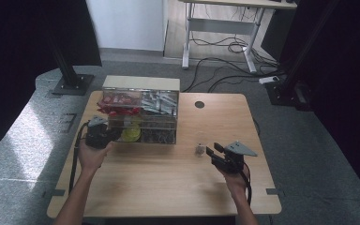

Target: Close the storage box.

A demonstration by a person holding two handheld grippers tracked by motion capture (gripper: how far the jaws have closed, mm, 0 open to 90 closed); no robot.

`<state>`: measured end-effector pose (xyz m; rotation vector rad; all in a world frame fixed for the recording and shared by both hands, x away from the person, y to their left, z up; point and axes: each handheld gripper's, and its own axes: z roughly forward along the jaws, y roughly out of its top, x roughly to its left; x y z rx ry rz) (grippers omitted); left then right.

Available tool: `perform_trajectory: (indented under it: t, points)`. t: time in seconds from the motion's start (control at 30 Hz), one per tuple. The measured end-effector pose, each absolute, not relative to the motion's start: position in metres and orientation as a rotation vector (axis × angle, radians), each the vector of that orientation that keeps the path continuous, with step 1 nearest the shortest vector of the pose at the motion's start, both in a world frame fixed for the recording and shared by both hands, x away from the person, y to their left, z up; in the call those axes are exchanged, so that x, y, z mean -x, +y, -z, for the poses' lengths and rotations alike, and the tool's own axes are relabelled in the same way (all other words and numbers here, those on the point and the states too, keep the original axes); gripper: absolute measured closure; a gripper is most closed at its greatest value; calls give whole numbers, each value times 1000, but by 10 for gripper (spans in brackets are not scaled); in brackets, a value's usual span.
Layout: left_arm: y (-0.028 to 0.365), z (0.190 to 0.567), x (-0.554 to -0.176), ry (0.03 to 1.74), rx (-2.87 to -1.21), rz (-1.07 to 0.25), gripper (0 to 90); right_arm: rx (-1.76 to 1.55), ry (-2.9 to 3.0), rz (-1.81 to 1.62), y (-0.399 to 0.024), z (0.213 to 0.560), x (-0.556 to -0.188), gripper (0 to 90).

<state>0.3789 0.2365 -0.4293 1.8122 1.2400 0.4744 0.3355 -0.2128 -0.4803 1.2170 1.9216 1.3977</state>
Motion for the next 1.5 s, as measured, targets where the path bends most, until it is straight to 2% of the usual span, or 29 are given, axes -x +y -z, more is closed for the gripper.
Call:
perform_trajectory:
  t: [1.5]
  points:
    - [244,474,-369,1299,-1833,-396,900,-1237,1937,-1365,-216,493,-330,561]
